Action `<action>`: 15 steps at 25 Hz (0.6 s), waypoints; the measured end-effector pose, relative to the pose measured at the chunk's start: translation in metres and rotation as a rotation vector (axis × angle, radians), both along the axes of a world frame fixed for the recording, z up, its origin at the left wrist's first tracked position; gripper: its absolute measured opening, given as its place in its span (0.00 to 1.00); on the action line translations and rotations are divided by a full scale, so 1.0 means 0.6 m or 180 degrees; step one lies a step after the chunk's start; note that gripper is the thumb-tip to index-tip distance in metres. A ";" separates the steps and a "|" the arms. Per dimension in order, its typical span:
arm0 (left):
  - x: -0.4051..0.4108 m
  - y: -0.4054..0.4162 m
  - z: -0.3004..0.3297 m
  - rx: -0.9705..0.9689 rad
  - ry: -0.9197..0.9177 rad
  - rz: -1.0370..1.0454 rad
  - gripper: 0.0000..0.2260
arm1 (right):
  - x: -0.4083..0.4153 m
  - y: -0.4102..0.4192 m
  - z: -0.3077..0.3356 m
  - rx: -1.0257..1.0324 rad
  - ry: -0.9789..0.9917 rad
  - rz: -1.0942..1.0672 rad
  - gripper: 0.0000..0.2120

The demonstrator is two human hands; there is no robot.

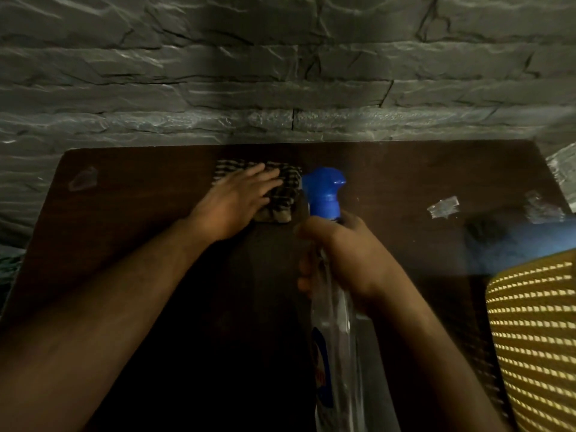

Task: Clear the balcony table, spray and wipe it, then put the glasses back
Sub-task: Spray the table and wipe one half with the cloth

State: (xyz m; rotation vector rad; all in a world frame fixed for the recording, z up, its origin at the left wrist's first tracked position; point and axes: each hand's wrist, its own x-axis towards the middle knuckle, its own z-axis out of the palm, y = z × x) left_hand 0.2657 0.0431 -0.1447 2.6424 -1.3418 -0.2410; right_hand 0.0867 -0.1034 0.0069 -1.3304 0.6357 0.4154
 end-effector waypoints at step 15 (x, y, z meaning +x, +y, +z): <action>-0.031 -0.035 0.020 -0.0116 0.0181 -0.0291 0.20 | -0.021 0.026 0.005 -0.0139 0.0085 -0.0015 0.05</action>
